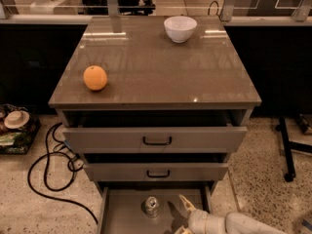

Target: Pick 7up can from bottom drawer and place on counter

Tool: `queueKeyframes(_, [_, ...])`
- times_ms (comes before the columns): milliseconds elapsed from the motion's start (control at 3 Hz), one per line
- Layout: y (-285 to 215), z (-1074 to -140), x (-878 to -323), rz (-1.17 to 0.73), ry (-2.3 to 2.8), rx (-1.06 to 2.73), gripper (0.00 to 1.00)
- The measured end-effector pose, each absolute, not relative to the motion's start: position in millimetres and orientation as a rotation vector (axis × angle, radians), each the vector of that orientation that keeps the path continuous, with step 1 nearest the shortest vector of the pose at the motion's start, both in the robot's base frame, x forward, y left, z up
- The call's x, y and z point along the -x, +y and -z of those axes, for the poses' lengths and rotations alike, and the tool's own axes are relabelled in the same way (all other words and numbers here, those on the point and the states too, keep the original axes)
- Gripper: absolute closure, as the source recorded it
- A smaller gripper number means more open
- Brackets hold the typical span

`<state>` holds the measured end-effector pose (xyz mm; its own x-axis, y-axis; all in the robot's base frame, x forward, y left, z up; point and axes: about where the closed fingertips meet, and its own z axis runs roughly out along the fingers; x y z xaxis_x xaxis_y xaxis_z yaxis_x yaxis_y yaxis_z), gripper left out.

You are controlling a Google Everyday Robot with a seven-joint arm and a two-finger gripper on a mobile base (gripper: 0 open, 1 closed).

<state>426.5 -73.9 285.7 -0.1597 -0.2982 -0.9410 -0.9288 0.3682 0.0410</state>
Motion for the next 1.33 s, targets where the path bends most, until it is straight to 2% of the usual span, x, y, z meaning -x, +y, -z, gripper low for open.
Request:
queueKeyframes(667, [-42.6, -250.6, -471.4, -0.98, 1.559, 1.032, 0.0])
queueKeyframes(1333, [-30.0, -245.6, -489.7, -0.986, 1.503, 1.016, 0.0])
